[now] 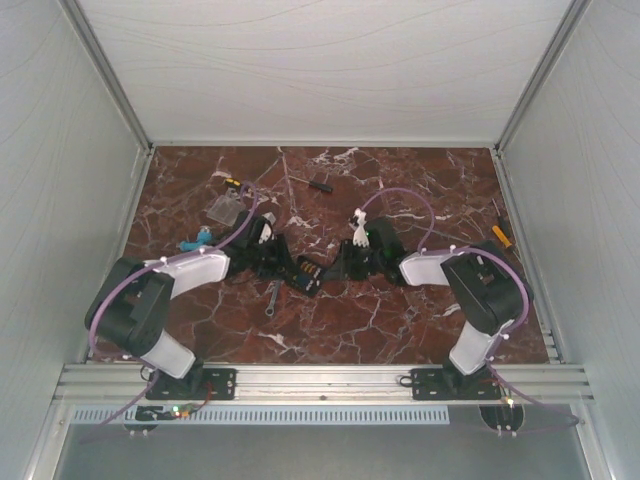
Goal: Snap on the fuse box
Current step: Install the fuse at the fuse box base.
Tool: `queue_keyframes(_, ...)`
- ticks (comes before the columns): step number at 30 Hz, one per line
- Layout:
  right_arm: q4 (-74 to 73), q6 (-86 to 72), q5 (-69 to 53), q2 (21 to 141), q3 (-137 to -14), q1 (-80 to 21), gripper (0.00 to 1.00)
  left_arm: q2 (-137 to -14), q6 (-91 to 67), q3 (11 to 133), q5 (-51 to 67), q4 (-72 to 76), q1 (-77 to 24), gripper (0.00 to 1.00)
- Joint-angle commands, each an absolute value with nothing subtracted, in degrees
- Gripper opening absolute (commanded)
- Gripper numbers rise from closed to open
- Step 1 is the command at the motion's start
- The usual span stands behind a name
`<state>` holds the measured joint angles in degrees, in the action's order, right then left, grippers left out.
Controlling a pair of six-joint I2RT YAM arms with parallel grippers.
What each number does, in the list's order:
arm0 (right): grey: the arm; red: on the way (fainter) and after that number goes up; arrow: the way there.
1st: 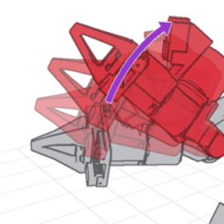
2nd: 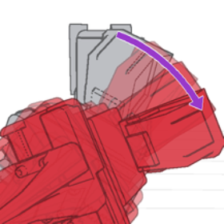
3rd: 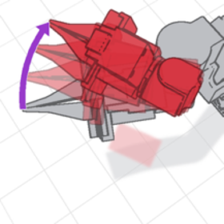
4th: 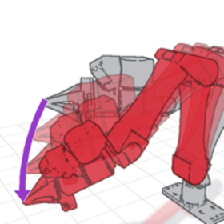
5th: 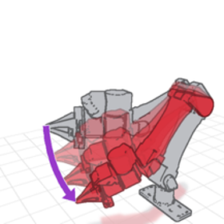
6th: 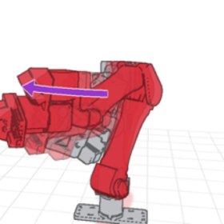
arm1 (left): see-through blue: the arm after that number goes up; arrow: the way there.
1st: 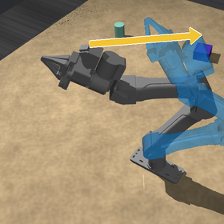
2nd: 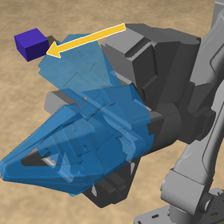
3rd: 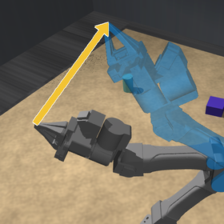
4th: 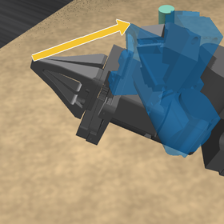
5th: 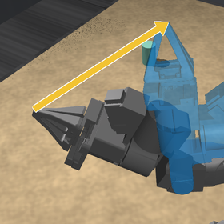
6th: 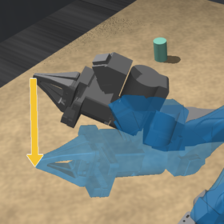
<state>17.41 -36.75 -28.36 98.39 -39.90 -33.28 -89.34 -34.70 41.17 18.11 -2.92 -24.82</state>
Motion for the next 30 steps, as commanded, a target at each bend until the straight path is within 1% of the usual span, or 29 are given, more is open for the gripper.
queue_keyframes(1,18.8,-36.0,-28.5,100.0,-44.9,-30.9,0.3,-85.4,-39.4,38.5,24.4,1.4,-26.6,0.5)
queue_keyframes(4,16.7,-34.1,-27.3,101.1,-47.8,-30.3,0.3,-83.7,-43.2,36.0,25.4,4.6,-28.2,0.53)
queue_keyframes(9,10.1,-29.1,-23.8,101.6,-51.6,-30.1,0.32,-81.7,-49.0,31.8,25.1,11.1,-30.5,0.54)
queue_keyframes(14,0.3,-23.6,-17.4,95.1,-52.1,-30.3,0.36,-81.3,-53.2,28.8,25.3,18.8,-33.4,0.54)
queue_keyframes(18,-10.9,-20.0,-12.4,90.4,-54.8,-33.6,0.4,-76.7,-54.0,26.4,22.4,18.9,-33.2,0.55)
queue_keyframes(20,-15.8,-19.4,-10.5,90.4,-57.4,-36.3,0.4,-73.6,-52.8,25.9,20.2,15.4,-32.0,0.54)
queue_keyframes(23,-21.8,-20.0,-7.3,92.1,-61.7,-40.9,0.4,-71.9,-50.8,24.8,20.7,13.1,-28.3,0.49)
queue_keyframes(26,-26.7,-21.1,-4.4,95.3,-66.6,-45.0,0.38,-72.4,-50.8,22.7,24.4,15.8,-24.4,0.44)
queue_keyframes(30,-31.5,-22.1,-0.9,100.2,-72.7,-48.2,0.34,-75.1,-50.9,22.2,27.4,19.6,-23.2,0.43)
